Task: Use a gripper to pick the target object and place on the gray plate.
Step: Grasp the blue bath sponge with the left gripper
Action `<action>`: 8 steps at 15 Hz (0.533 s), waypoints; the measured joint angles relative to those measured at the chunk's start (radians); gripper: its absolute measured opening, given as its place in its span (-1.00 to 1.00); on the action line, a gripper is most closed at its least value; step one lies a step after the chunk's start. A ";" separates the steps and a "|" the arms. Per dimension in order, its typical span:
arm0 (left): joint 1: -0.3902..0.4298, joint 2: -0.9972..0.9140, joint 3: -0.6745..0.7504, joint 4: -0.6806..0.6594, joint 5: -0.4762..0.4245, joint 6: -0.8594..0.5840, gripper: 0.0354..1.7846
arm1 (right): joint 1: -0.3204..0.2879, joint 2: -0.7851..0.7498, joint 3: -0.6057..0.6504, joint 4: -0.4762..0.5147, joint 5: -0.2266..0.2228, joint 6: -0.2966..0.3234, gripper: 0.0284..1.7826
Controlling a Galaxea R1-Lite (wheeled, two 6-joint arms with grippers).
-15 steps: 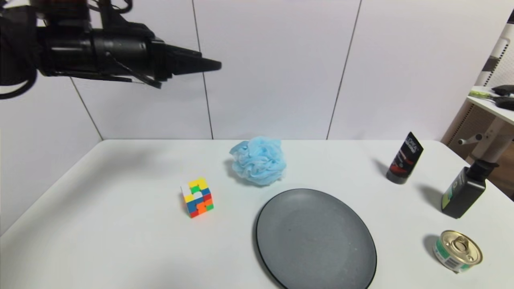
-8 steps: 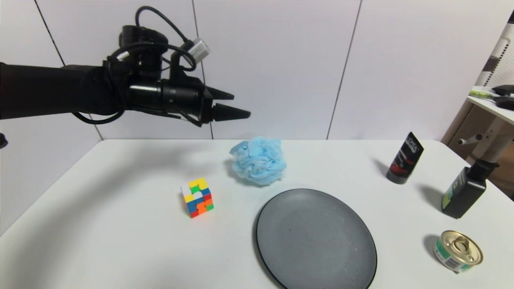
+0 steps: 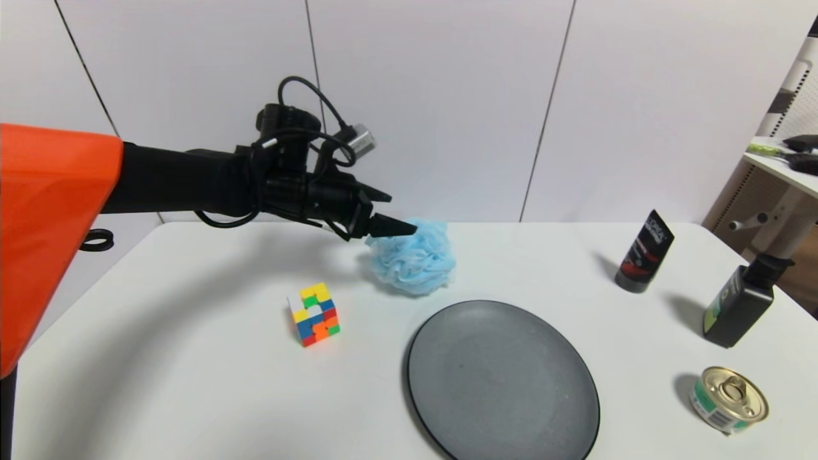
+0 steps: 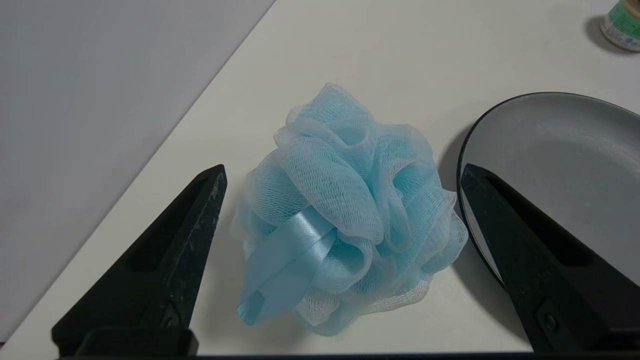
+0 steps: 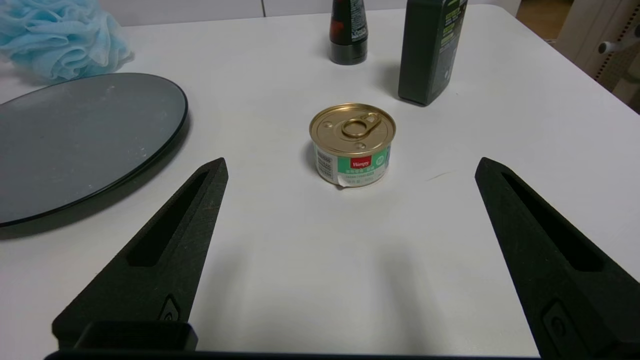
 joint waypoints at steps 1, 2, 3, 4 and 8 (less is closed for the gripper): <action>-0.007 0.011 0.001 0.000 -0.001 0.000 0.89 | 0.000 0.000 0.000 0.000 0.000 0.000 0.92; -0.013 0.019 0.003 0.000 0.001 -0.002 0.89 | 0.000 0.000 0.000 0.000 0.000 0.000 0.92; -0.021 0.026 0.008 0.003 0.004 -0.008 0.89 | 0.000 0.000 0.000 0.000 0.000 0.000 0.92; -0.029 0.035 0.010 0.003 0.006 -0.008 0.89 | 0.000 0.000 0.000 0.000 0.000 0.000 0.92; -0.048 0.085 0.010 -0.002 0.004 -0.006 0.89 | 0.000 0.000 0.000 0.000 0.000 0.000 0.92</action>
